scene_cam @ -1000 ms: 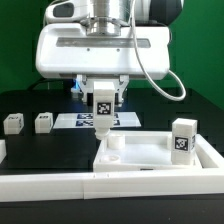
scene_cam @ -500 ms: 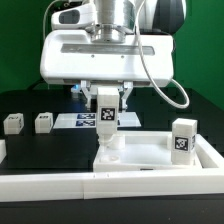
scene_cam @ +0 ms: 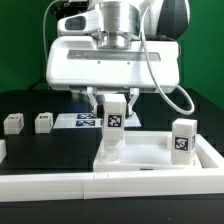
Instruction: Assemble square table
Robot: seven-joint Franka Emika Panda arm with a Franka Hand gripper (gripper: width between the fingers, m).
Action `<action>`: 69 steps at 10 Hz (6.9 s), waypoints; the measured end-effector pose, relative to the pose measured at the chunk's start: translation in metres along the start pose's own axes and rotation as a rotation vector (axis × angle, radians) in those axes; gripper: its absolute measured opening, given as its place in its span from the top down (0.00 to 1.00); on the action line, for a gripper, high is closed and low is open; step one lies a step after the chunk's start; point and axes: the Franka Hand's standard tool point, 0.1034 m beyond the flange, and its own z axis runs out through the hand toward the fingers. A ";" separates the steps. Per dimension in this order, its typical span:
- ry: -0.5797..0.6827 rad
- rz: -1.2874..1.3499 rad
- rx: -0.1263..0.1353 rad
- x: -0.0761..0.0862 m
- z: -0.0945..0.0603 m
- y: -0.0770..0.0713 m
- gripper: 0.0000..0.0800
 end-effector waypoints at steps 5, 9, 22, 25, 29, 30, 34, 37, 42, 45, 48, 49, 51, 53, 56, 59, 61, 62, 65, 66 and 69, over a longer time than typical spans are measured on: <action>-0.021 -0.003 -0.005 -0.012 0.009 0.001 0.64; -0.013 -0.009 -0.013 -0.018 0.016 0.002 0.64; 0.011 -0.014 -0.024 -0.022 0.023 0.003 0.19; -0.021 -0.004 -0.003 -0.007 0.004 0.000 0.19; -0.033 0.008 0.007 0.004 -0.008 0.005 0.19; -0.070 0.010 0.018 0.001 -0.005 0.003 0.19; -0.348 0.024 0.095 -0.001 0.004 -0.003 0.19; -0.439 0.030 0.113 0.005 0.009 0.002 0.19; -0.422 0.036 0.103 0.005 0.012 0.007 0.21; -0.422 0.037 0.102 0.005 0.012 0.008 0.63; -0.423 0.068 0.096 0.005 0.012 0.008 0.64; -0.423 0.067 0.097 0.005 0.012 0.008 0.64; -0.430 0.220 0.066 0.005 0.012 0.007 0.64; -0.423 0.378 0.030 0.005 0.013 0.005 0.64; -0.420 0.627 -0.022 0.005 0.013 -0.001 0.64; -0.424 0.895 -0.074 0.004 0.013 -0.007 0.64; -0.421 1.100 -0.125 0.002 0.013 -0.010 0.64; -0.419 1.174 -0.143 0.002 0.013 -0.012 0.64; -0.417 1.348 -0.175 0.002 0.013 -0.014 0.64; -0.417 1.365 -0.177 0.002 0.013 -0.015 0.52; -0.423 1.271 -0.151 0.002 0.012 -0.017 0.35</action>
Offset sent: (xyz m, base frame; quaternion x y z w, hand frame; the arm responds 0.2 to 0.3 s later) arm -0.0028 0.0021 -0.0082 -0.0007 0.0124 0.0031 0.9999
